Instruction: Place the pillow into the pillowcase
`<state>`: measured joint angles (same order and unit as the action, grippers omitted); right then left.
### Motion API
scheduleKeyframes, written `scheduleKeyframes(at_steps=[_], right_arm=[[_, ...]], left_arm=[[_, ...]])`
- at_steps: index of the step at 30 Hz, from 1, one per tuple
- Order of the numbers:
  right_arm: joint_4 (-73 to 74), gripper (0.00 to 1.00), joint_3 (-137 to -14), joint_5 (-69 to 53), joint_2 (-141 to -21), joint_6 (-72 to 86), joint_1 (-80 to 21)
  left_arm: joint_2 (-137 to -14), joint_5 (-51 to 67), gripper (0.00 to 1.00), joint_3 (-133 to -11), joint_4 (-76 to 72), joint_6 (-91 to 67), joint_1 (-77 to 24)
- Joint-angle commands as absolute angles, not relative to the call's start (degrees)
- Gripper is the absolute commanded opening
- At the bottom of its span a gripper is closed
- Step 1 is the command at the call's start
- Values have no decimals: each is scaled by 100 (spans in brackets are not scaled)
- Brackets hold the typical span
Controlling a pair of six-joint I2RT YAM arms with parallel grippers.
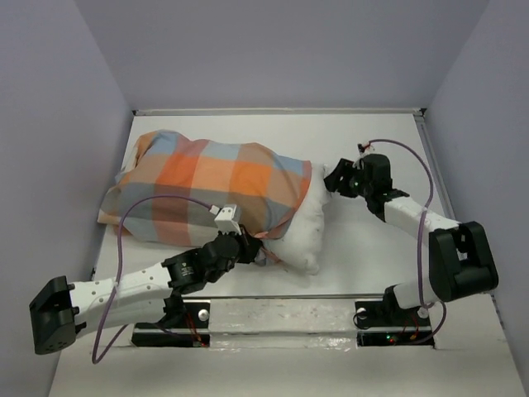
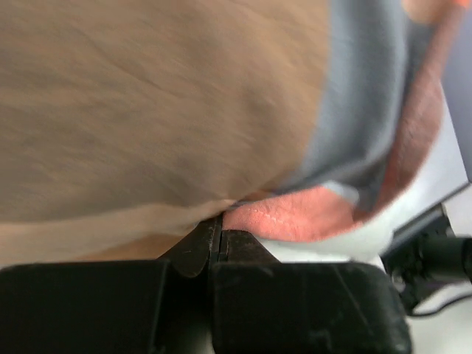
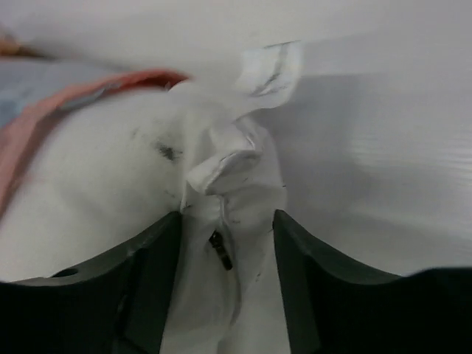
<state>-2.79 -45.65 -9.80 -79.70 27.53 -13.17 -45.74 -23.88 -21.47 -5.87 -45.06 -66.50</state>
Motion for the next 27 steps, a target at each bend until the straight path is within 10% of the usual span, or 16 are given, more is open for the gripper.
scheduleKeyframes(at_steps=[1, 4, 16, 23, 27], right_arm=[[-3003, 50, -3739, -4030, -8112, 3496, -1380], [-3428, 0, -3288, -4009, -7999, 3744, -1634], [-1152, 0, -2723, -238, -5677, 3841, -5272], [867, 71, -4227, -26, -6154, 2577, -5440], [1599, 75, -4447, 237, -5723, 2469, -5440]], left_arm=[[-4842, -2690, 0, -2285, -1062, -4298, -5918], [-5141, -2645, 0, -2188, -1808, -4114, -5408], [-7155, -1943, 0, -4913, -2040, -2435, -4263], [-5311, -2520, 0, -3720, -1005, -2760, -4263], [-4615, -2786, 0, -3683, -492, -2769, -4236]])
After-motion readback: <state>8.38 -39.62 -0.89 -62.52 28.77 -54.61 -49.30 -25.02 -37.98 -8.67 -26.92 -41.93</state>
